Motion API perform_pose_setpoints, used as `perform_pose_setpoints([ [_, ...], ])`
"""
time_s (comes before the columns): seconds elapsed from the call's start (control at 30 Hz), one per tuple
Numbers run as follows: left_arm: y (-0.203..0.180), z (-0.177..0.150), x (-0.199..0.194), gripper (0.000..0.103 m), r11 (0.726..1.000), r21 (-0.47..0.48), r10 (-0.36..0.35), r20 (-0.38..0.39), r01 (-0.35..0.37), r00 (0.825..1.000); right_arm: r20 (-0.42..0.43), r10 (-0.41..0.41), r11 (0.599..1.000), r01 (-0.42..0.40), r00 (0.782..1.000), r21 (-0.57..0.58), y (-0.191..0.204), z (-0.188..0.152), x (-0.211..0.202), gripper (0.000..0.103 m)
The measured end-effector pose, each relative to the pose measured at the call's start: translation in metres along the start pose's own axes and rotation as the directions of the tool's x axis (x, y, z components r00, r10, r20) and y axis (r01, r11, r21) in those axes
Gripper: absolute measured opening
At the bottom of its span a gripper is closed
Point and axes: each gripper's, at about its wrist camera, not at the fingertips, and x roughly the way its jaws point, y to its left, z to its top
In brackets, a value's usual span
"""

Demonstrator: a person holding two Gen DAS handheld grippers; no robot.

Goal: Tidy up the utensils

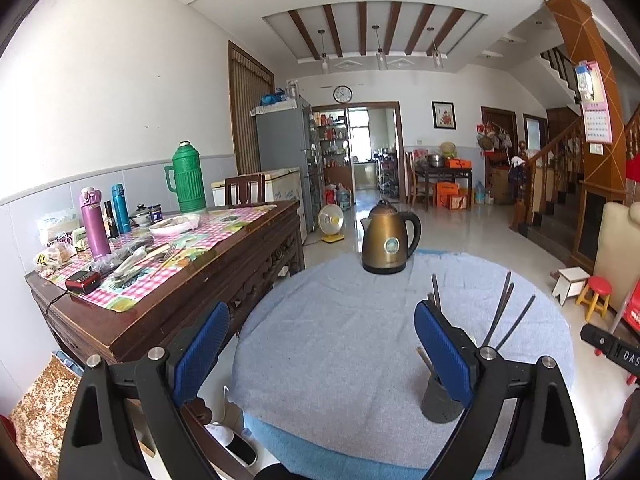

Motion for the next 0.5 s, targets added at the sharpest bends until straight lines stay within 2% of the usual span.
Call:
perform_pose_setpoints([
  [0.2, -0.003, 0.002, 0.012, 0.094, 1.0, -0.011, -0.017, -0.009, 0.017, 1.0, -0.019, -0.039, 0.999, 0.039, 0.999, 0.0, -0.01, -0.002, 0.006, 0.065],
  [0.37, -0.009, -0.008, 0.031, 0.094, 1.0, 0.011, -0.023, -0.054, 0.024, 0.998, -0.047, -0.042, 0.999, 0.042, 0.998, -0.002, -0.012, -0.003, 0.023, 0.065],
  [0.5, -0.004, -0.011, 0.048, 0.094, 1.0, -0.008, -0.009, -0.086, 0.008, 0.996, -0.075, -0.03, 0.999, 0.028, 0.997, -0.028, -0.003, -0.006, 0.041, 0.065],
])
